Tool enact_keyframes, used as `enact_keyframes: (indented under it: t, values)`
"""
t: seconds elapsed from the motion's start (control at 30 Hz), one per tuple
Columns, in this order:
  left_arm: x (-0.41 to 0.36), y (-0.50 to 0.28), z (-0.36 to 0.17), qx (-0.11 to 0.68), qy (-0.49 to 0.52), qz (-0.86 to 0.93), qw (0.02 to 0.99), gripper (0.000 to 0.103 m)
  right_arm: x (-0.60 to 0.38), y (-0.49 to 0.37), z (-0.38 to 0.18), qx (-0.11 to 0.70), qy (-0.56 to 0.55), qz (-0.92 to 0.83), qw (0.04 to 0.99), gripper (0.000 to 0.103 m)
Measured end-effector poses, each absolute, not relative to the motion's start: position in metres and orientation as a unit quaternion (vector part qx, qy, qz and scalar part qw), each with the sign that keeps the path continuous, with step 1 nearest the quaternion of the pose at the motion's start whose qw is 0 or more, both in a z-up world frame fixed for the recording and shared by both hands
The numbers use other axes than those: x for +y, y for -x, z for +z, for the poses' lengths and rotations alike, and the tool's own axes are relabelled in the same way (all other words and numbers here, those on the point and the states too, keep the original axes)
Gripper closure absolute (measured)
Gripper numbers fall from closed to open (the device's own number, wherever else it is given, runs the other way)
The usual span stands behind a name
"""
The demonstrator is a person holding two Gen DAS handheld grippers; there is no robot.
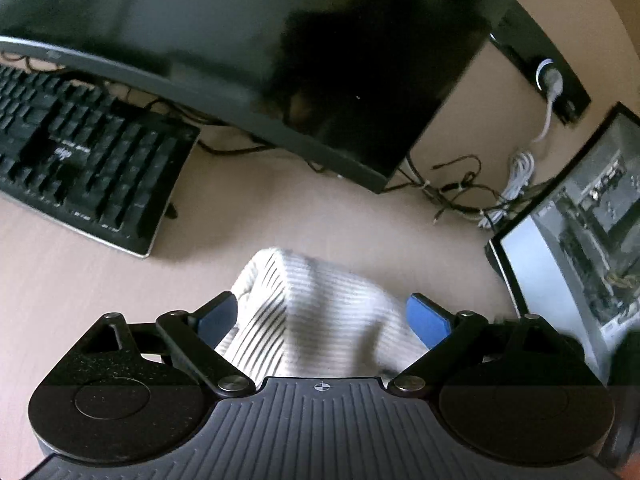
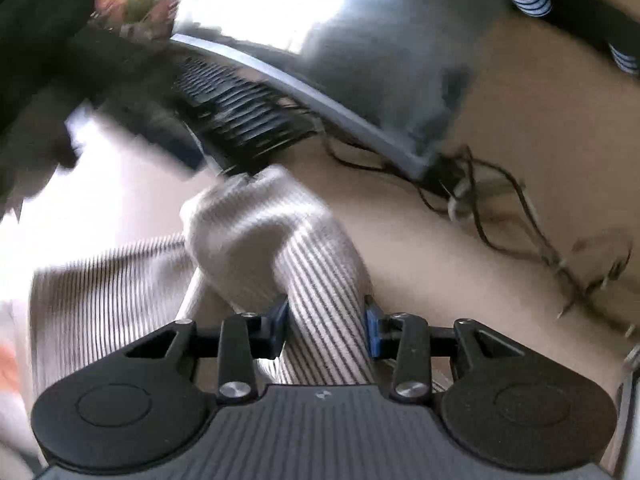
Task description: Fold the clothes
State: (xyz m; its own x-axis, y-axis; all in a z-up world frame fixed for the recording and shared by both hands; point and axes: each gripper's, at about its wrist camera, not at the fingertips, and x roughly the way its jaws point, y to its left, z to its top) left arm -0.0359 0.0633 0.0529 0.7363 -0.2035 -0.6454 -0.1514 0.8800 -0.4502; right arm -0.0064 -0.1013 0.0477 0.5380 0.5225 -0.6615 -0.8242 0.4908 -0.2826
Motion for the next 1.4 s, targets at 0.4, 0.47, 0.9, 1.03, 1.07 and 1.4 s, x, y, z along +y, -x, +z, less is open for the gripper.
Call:
enact_keyframes:
  t: [0.4,0.47,0.9,1.03,1.07,1.4]
  values:
    - [0.053,0.031,0.02,0.427,0.177,0.001,0.887,0.026,-0.157,0.021,0.064,0.284,0.176,0.268,0.904,0.05]
    - [0.051,0.034,0.015,0.435,0.175,-0.004,0.883,0.025,-0.178,0.013,0.074,0.298,0.125,0.229,0.918,0.047]
    - [0.041,0.022,0.013,0.443,0.167,-0.028,0.88,0.029,-0.226,-0.029,0.058,0.373,-0.02,0.191,0.908,0.058]
    - [0.033,0.003,0.013,0.44,0.168,-0.037,0.882,0.029,-0.232,-0.045,0.051,0.382,-0.032,0.193,0.903,0.061]
    - [0.03,-0.002,0.013,0.437,0.169,-0.04,0.882,0.029,-0.235,-0.049,0.054,0.378,-0.027,0.19,0.906,0.061]
    - [0.017,-0.011,0.025,0.441,0.147,-0.049,0.884,0.024,-0.248,-0.065,0.051,0.366,0.028,0.174,0.914,0.061]
